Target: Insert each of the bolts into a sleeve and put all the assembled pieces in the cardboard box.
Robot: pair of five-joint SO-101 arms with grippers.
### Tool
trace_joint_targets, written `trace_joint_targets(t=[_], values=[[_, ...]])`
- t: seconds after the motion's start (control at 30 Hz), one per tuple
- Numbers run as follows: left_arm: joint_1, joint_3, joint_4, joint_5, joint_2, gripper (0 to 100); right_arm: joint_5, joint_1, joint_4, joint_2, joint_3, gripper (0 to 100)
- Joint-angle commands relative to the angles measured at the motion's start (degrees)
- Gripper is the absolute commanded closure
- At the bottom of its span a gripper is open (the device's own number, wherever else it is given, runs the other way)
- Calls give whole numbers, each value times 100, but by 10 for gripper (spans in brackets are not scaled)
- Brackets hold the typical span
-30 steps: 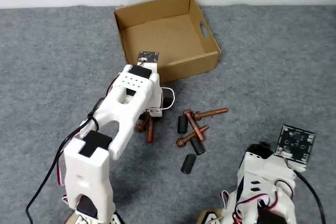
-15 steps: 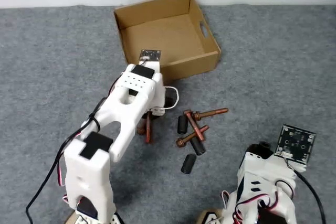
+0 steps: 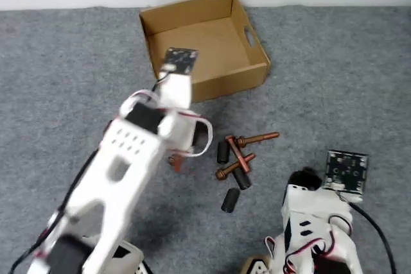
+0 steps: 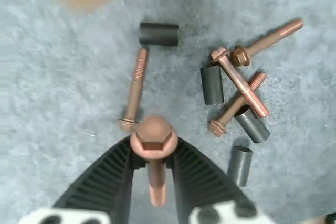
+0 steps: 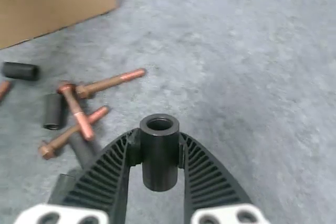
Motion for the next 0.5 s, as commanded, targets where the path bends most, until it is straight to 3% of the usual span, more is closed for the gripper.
trace_joint_targets(t=[0.0,0.27,0.47], values=[[-211,822,-721,-404,-1600,996,70,-523,-418,4,-79,990],[-176,2888,-2207,-624,-4571,995,26,-2484,-910,40,-18,990],[-167,3793,-2963,-615,-6224,995,53,-3275,-910,40,141,990]])
